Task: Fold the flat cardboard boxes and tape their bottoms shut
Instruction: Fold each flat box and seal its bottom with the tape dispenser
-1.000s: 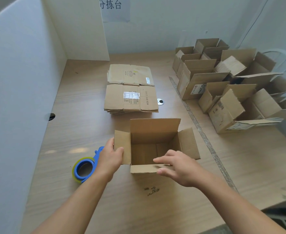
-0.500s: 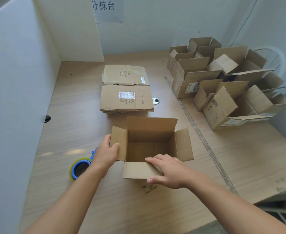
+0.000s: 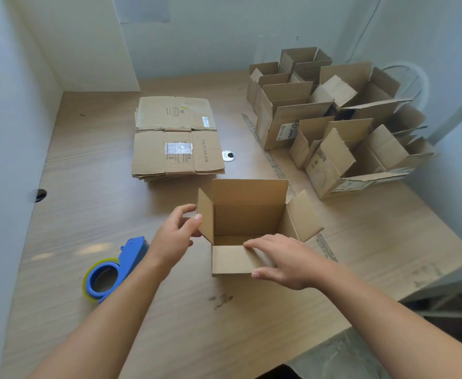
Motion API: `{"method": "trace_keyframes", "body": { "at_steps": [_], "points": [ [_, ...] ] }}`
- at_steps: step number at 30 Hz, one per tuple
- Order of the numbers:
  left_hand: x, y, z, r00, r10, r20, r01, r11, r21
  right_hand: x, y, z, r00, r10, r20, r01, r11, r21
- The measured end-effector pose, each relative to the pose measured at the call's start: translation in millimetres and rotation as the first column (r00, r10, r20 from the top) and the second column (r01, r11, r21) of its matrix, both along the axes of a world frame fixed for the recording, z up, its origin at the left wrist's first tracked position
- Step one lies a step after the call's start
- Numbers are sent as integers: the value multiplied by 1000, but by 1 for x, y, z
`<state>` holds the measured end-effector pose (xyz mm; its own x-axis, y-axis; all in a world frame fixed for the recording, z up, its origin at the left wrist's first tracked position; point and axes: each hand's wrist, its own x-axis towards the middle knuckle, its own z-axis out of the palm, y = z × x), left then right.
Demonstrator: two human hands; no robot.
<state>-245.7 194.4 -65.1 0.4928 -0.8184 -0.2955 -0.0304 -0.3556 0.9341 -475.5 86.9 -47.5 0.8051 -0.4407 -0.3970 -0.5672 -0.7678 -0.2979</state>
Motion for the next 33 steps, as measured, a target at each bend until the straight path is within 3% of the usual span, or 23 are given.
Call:
{"method": "trace_keyframes", "body": {
  "at_steps": [3,7,10,15,19,22,27,33],
  "points": [
    [-15,-13,-2,995,-79,68,78,997,20,-35,-13,3,998,-57,-5,57,998,-28],
    [-41,-37,-5,890,-288,353,254,957,141,-88,-31,3,990,-136,-19,134,988,-75],
    [-71,-61,-7,669,-459,585,367,888,277,-130,-43,3,986,-169,-17,166,980,-106],
    [-135,-111,-11,327,-573,752,402,804,437,-210,-78,-1,981,-192,-25,187,974,-126],
    [-191,-154,-8,68,-609,790,373,750,546,-273,-122,0,983,-184,-26,178,973,-143],
    [-236,-185,-2,-67,-624,779,369,710,600,-315,-155,-1,984,-176,-12,172,974,-144],
    [-293,-230,8,-112,-650,751,339,686,644,-367,-205,-1,987,-156,-30,150,980,-134],
    [-328,-273,17,-51,-646,761,355,701,619,-409,-270,7,988,-145,-55,137,983,-125]
  ]
}}
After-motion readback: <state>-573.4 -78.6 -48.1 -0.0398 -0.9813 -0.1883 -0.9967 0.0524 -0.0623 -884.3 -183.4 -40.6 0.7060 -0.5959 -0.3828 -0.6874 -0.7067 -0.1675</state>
